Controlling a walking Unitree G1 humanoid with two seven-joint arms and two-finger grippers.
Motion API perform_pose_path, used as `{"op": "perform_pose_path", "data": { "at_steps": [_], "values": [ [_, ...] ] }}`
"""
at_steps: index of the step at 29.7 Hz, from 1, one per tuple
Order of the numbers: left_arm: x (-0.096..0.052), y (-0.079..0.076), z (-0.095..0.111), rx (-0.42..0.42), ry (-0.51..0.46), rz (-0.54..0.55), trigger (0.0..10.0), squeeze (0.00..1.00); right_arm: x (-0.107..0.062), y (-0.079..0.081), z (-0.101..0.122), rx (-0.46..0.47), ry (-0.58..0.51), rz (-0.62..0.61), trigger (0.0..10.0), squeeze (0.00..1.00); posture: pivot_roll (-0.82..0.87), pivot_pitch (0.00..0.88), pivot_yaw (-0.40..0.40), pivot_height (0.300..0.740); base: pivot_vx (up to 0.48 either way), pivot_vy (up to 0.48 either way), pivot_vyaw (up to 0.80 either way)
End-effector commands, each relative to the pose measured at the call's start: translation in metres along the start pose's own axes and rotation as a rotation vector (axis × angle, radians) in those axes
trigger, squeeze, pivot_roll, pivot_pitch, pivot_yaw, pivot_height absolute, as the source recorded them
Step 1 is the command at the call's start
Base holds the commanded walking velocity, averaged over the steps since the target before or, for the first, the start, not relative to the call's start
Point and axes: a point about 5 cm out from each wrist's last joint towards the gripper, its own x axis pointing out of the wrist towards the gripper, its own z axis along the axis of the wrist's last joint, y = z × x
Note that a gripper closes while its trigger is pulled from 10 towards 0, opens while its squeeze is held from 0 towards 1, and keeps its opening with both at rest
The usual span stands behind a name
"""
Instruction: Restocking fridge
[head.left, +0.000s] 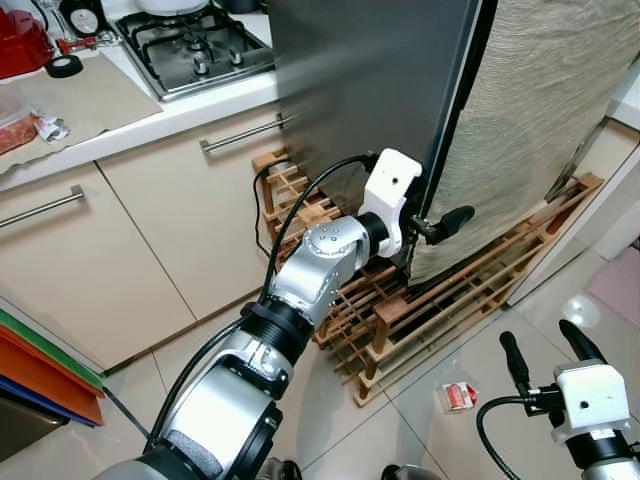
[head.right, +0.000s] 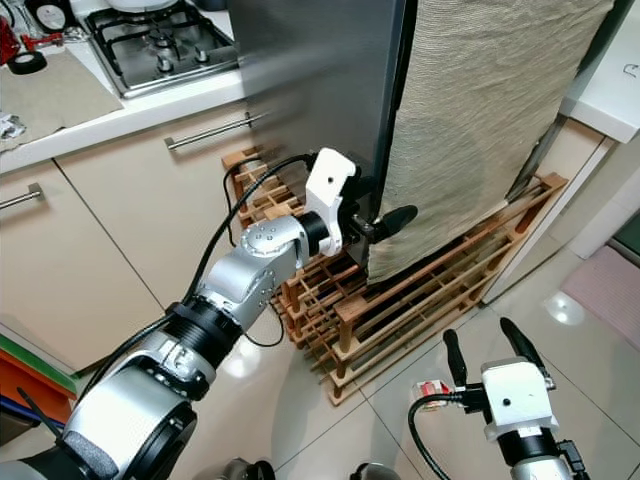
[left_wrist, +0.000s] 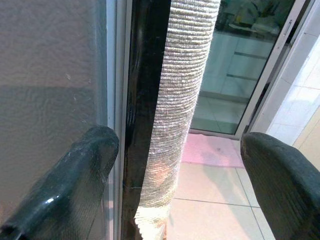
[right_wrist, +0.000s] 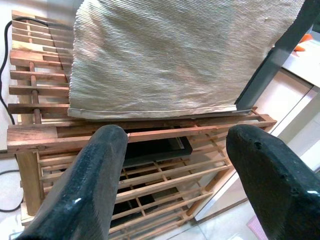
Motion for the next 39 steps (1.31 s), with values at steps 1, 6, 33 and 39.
{"op": "perform_pose_path", "data": {
  "at_steps": [1,6,33,39],
  "values": [
    [0.0394,-0.0618,0.0266,-0.068,-0.094,-0.156,10.0,0.0,-0.0006,0.0009,-0.0011,0.001,0.001,0.001,10.0,0.0,-0.13,0.076,0.068,0.74,0.0,0.0,0.0],
    [0.0394,-0.0618,0.0266,-0.068,-0.094,-0.156,10.0,0.0,-0.0006,0.0009,-0.0011,0.001,0.001,0.001,10.0,0.0,-0.13,0.076,0.068,0.74,0.0,0.0,0.0],
    [0.0394,-0.0618,0.0266,-0.068,-0.094,-0.156,10.0,0.0,-0.0006,0.0009,-0.0011,0.001,0.001,0.001,10.0,0.0,-0.13,0.076,0.068,0.74,0.0,0.0,0.0],
    [0.0394,-0.0618,0.0266,-0.068,-0.094,-0.156,10.0,0.0,-0.0006,0.0009,-0.0011,0.001,0.001,0.001,10.0,0.0,-0.13,0.076,0.068,0.74,0.0,0.0,0.0]
  ]
}}
